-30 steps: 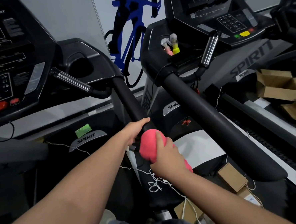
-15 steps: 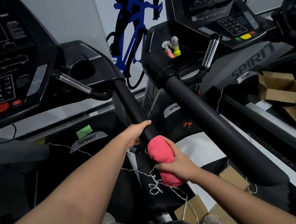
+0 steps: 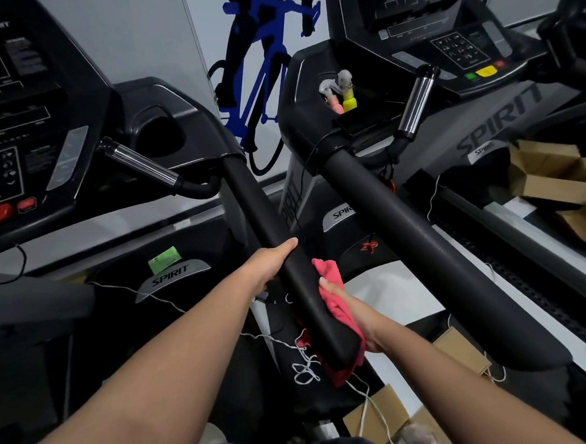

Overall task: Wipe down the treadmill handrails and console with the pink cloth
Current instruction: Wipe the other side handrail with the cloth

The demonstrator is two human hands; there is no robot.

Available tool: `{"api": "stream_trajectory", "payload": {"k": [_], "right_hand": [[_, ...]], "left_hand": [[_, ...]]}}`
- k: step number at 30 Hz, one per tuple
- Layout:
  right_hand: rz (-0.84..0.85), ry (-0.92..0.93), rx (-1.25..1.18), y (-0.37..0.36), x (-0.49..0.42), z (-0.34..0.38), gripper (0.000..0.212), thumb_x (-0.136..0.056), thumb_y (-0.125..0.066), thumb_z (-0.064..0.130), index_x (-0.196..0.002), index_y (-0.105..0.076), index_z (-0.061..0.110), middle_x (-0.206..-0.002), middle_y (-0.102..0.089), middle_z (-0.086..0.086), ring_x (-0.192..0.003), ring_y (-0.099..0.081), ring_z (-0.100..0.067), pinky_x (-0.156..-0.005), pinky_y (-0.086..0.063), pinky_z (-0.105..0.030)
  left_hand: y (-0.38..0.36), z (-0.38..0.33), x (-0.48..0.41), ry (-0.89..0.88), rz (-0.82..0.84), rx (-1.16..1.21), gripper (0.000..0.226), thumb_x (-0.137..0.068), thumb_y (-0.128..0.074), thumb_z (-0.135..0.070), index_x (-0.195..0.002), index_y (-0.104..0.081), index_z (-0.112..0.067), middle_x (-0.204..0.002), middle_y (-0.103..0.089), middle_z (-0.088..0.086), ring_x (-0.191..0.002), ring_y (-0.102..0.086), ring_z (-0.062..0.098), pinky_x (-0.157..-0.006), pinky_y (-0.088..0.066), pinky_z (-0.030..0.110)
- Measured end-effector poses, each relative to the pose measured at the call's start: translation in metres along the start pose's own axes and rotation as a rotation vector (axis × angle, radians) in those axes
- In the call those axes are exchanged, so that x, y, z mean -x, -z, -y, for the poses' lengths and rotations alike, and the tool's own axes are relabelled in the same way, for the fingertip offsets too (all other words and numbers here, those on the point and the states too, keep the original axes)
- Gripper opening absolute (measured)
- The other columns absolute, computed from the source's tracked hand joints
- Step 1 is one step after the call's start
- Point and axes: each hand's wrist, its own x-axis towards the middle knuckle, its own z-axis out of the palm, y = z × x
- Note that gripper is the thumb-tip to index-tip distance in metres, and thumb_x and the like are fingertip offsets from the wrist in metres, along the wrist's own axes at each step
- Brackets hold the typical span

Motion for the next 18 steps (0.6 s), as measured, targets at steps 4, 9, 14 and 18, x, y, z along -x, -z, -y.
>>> {"api": "stream_trajectory", "payload": {"k": [4,9,14,18], "right_hand": [[-0.082,0.034,0.14,-0.015,0.018,0.015,0.044,-0.094,-0.044,0.049,-0.126,-0.05,0.019,-0.123,-0.061,-0.003,-0.1,-0.064,-0.007,-0.089,-0.049,-0.016],[-0.386,0.098,0.739,-0.035,0.032,0.02,0.061,-0.074,-0.051,0.069,-0.116,-0.05,0.024,-0.1,-0.065,0.004,-0.091,-0.064,-0.014,-0.086,-0.049,-0.028],[-0.608,0.085,1.569,-0.073,0.027,0.006,0.104,-0.073,-0.071,0.036,-0.151,-0.004,0.022,-0.132,-0.036,-0.023,-0.104,-0.053,-0.039,-0.08,-0.05,-0.041],[-0.809,0.218,1.88,-0.09,-0.001,-0.007,0.092,-0.052,-0.078,0.009,-0.134,-0.038,0.016,-0.106,-0.06,-0.036,-0.056,-0.057,-0.047,-0.041,-0.05,-0.049]], "left_hand": [[-0.001,-0.003,0.0,-0.03,-0.035,-0.107,0.061,-0.088,-0.048,-0.062,-0.122,-0.058,-0.013,-0.106,-0.058,0.002,-0.094,-0.053,0.02,-0.08,-0.036,0.031],[0.001,-0.006,-0.003,-0.036,-0.035,-0.229,0.066,-0.087,-0.045,-0.065,-0.122,-0.06,-0.011,-0.113,-0.063,0.009,-0.099,-0.058,0.026,-0.076,-0.04,0.03],[0.007,-0.012,0.003,-0.035,0.028,-0.335,0.068,-0.091,-0.037,-0.064,-0.13,-0.054,-0.011,-0.134,-0.054,0.008,-0.12,-0.05,0.027,-0.084,-0.035,0.032],[0.013,-0.018,0.01,-0.023,0.053,-0.427,0.071,-0.094,-0.027,-0.064,-0.134,-0.051,-0.011,-0.138,-0.051,0.009,-0.117,-0.051,0.026,-0.08,-0.036,0.03]]}}
